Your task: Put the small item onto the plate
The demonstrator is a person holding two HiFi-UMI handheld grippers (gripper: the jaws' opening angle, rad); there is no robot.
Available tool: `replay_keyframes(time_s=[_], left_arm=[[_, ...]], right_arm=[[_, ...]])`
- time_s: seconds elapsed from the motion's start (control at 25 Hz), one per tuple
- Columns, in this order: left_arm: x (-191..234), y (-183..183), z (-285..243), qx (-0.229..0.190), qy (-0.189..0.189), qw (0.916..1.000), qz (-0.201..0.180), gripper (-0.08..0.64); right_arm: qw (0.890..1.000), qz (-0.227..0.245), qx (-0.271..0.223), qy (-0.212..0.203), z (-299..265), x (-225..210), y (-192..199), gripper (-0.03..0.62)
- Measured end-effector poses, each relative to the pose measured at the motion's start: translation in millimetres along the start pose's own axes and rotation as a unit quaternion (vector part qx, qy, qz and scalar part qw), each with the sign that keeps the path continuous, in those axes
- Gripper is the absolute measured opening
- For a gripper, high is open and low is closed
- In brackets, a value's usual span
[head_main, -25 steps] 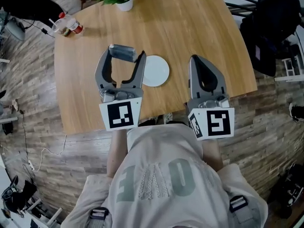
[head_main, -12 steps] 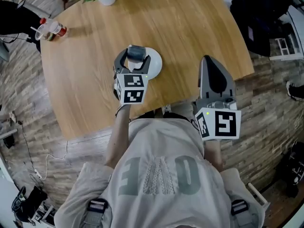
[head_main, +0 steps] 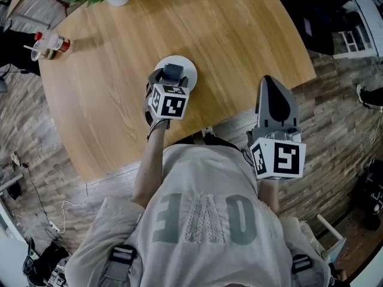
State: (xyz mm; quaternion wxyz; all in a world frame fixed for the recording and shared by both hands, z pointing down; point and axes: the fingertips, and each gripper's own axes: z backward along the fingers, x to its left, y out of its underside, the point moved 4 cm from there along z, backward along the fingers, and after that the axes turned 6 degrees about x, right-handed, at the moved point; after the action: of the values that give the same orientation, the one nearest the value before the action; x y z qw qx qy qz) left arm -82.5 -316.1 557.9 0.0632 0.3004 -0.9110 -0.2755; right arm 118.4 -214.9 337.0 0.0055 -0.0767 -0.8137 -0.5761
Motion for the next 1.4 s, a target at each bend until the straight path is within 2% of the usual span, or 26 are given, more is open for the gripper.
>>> replay_keyframes(time_s=[0.36, 0.56, 0.8, 1.4], left_arm=[[-3.5, 7.7, -20.4, 0.052, 0.008, 0.9986, 0.002, 0.327], [-3.5, 4.6, -24.5, 0.053, 0.017, 0.9984, 0.006, 0.327], [1.6, 5.6, -27.4, 0.056, 0.037, 0.9973, 0.029, 0.327], [1.7, 3.0, -27.4, 0.054, 0.045, 0.9972, 0.025, 0.327]], right_arm=[[1.000, 0.001, 0.024, 0.008, 2.3, -4.0, 10.3, 0.017], [1.000, 0.000, 0.026, 0.003, 1.9, -2.8, 14.1, 0.017], [1.000, 0.000, 0.025, -0.001, 0.0, -0.7, 15.9, 0.017], [0.999, -0.008, 0.034, 0.016, 8.8, -12.6, 21.4, 0.017]])
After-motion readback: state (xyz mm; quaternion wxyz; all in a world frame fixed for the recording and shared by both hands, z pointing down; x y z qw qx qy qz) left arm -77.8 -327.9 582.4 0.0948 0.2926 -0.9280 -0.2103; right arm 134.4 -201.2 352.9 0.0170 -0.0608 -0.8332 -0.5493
